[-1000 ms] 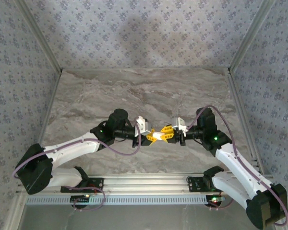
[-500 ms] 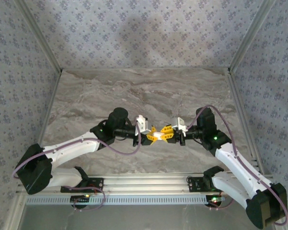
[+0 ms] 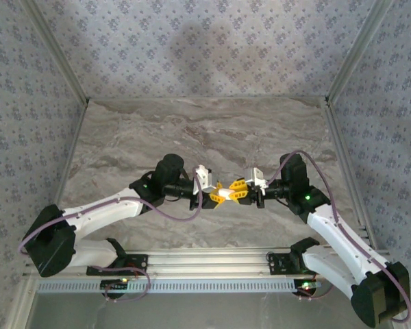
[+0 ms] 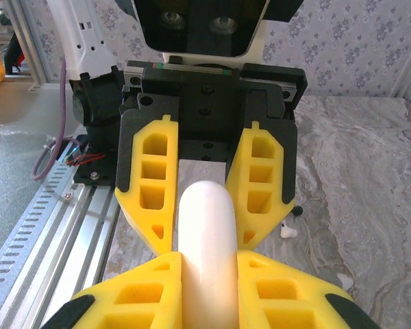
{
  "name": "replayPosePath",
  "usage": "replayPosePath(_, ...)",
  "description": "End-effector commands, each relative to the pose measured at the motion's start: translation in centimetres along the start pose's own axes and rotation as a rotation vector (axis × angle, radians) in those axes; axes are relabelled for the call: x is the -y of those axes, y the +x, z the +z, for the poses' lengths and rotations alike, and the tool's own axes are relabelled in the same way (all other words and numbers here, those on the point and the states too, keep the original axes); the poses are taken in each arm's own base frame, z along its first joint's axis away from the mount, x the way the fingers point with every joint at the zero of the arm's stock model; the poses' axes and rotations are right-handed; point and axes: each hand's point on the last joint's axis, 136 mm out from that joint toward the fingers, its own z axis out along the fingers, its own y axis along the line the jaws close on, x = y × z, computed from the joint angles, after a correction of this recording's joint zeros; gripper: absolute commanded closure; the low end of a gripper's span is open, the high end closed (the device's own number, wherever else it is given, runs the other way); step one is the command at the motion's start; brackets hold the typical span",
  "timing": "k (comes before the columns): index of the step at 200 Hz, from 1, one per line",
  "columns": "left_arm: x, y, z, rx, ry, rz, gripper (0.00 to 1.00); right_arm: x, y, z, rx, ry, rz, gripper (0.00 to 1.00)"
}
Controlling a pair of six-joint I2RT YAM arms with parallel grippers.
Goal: Insert wireless bluetooth earbuds into charging case
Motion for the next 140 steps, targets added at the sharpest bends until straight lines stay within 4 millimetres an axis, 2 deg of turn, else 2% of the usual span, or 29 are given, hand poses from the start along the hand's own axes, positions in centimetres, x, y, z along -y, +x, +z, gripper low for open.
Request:
replayPosePath(1, 0.3, -1.2, 0.0, 0.027, 0.029, 0.032, 0.72, 0.1, -1.6, -0.3, 0.024, 0.000, -0.045, 0.80)
replayPosePath(40, 0.5, -1.3, 0.0, 0.029, 0.030, 0.035, 0.82, 0.1, -1.5, -0.3, 0.022, 0.002, -0.043, 0.80)
replayPosePath(59, 0.5, -1.4, 0.0, 0.031, 0.030, 0.037, 0.82, 0.5, -1.2, -0.2, 0.011, 0.024, -0.033, 0.64)
replayPosePath(73, 0.6, -1.6, -0.1, 0.035, 0.033, 0.041, 0.83, 0.9, -1.1, -0.2, 0.007, 0.046, -0.029, 0.59)
replayPosePath(117, 0.8, -1.4, 0.0, 0.029, 0.041, 0.048, 0.84, 2.4, -0.5, -0.6, -0.019, 0.129, -0.026, 0.58)
replayPosePath(140, 0.8, -1.0, 0.1, 0.021, 0.041, 0.045, 0.84, 3.1, -1.1, -1.2, -0.002, 0.170, -0.033, 0.57)
